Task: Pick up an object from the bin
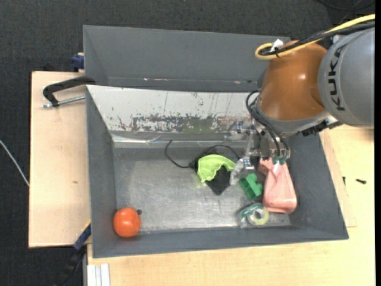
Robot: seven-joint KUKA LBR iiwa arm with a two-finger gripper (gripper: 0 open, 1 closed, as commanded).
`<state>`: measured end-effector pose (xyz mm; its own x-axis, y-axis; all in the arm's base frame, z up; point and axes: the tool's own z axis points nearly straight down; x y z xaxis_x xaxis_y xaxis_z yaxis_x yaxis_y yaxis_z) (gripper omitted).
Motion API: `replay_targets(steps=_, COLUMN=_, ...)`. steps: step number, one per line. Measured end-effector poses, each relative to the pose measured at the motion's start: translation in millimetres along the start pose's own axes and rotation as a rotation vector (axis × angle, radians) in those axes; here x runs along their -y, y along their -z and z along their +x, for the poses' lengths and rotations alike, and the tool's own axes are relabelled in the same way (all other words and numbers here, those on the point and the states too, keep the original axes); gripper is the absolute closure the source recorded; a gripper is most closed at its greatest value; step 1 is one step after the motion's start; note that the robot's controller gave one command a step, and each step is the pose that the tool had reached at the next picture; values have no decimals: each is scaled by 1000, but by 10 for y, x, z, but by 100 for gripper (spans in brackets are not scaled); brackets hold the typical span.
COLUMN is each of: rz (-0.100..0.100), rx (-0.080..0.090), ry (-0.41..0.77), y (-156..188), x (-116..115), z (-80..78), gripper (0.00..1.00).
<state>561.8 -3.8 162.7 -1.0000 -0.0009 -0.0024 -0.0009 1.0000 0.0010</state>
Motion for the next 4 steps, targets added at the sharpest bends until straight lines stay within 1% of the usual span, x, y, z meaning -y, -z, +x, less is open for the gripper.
replay_targets(steps=1, rz=0, rx=0, ry=0, y=0, x=0, z=0, gripper=0)
replay_targets(steps=2, rz=-2, rx=4, ry=147, y=-856, x=-43, z=-174, gripper=100)
replay_targets(steps=3, rz=-2, rx=4, ry=147, y=-856, x=-44, z=-174, gripper=100)
replay_targets(steps=4, rz=-1, rx=-2, ry=180, y=-401, x=-42, z=54, gripper=100)
